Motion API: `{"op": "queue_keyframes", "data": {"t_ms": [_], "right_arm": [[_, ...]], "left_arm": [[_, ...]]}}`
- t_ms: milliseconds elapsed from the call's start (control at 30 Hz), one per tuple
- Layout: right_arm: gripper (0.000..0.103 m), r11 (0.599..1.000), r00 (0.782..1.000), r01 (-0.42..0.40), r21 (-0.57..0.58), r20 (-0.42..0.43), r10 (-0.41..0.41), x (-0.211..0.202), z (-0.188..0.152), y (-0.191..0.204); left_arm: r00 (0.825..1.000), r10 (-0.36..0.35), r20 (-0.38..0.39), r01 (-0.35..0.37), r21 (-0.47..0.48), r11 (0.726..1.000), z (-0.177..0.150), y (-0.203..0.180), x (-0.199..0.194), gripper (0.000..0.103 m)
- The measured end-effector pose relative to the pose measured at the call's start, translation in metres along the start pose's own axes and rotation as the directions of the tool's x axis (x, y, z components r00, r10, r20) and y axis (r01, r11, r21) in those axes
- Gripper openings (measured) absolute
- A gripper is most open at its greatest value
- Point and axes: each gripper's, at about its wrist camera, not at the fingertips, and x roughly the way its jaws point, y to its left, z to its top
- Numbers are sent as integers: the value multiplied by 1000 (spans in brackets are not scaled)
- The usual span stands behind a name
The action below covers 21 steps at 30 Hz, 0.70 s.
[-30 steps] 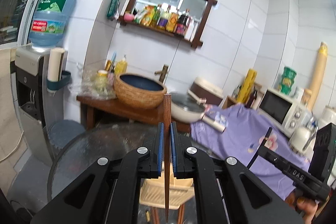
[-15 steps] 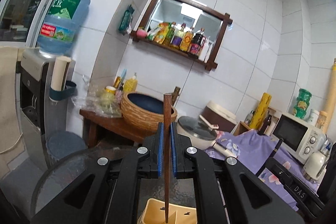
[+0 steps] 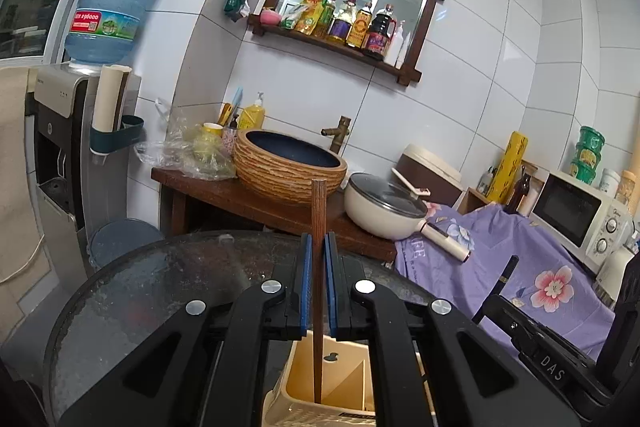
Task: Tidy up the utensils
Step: 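Lower both chopsticks into the cream basket and open both tools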
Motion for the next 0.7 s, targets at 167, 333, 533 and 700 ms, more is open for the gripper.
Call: {"op": "queue_keyframes", "data": {"t_ms": [167, 333, 533, 700], "right_arm": [[8, 1000, 1000, 1, 1, -24, -1, 6, -10, -1], [8, 1000, 1000, 6, -3, -22, -6, 8, -13, -3], [10, 1000, 1000, 18, -8, -14, -18, 6, -14, -4], [50, 1000, 1000, 25, -1, 12, -25, -2, -17, -6]], "left_arm": [[999, 6, -34, -5, 10, 1000, -10, 3, 8, 6], [998, 7, -66, -5, 24, 1000, -18, 3, 15, 6], [994, -10, -107, 12, 16, 1000, -26, 6, 21, 7], [996, -13, -84, 17, 38, 999, -27, 4, 13, 37]]}}
